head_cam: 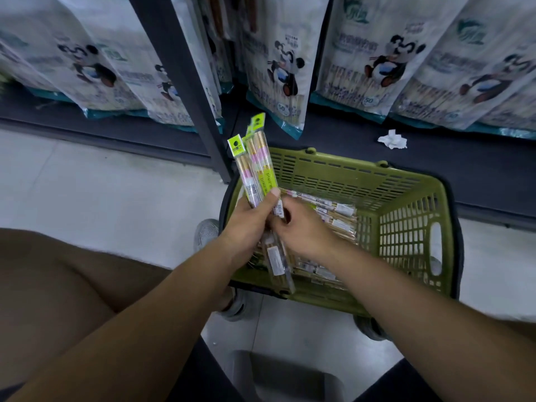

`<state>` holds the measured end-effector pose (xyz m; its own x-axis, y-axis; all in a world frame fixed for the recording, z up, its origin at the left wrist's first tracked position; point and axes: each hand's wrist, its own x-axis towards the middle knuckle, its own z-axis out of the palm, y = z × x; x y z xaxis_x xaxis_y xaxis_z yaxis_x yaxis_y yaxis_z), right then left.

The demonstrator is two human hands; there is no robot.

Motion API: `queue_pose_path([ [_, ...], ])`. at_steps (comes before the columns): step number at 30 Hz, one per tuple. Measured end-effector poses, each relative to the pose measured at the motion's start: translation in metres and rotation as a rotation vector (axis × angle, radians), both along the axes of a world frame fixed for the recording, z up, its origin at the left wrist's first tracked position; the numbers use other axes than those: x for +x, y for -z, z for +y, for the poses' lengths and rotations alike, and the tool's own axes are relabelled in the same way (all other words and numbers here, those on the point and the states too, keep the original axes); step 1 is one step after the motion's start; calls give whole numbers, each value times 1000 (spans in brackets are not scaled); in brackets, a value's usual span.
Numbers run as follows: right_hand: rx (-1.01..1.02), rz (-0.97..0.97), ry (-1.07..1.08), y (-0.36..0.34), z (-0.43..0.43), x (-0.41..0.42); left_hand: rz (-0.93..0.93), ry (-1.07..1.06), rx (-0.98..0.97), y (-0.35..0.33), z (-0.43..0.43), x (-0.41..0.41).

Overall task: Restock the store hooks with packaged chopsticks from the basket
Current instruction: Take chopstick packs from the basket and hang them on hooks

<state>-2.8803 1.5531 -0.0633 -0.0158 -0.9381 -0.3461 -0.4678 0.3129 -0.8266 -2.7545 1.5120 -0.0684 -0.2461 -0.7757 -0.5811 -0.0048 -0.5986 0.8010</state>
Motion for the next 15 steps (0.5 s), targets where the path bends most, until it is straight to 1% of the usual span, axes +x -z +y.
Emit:
queue_pose_path([
  [1,1,47,-40,-1,1,0,16,14,1,0,1,1],
  [3,38,203,-138,-2,3,-2,-1,50,-8,2,3,2],
  [5,72,347,-239,-1,2,-8,-15,43,-17,6,4,1],
  [6,91,376,-280,-1,1,-10,-11,22,-17,7,4,2],
  [7,107,350,-301,-1,-2,-11,-10,-2,-20,8,2,2],
  [8,116,268,-288,-1,-5,-11,-20,-26,-31,7,-1,3],
  [10,109,50,-140,5,-10,-15,-77,-68,-67,6,-11,8],
  [11,107,-9,-45,12,-11,-20,-114,-82,-82,5,-17,13],
  [12,125,-10,20,20,-9,-27,-144,-93,-88,4,-22,18],
  [13,159,35,33,31,-5,-36,-163,-101,-90,3,-27,23],
  [15,262,195,-59,58,7,-53,-166,-101,-78,1,-33,32],
])
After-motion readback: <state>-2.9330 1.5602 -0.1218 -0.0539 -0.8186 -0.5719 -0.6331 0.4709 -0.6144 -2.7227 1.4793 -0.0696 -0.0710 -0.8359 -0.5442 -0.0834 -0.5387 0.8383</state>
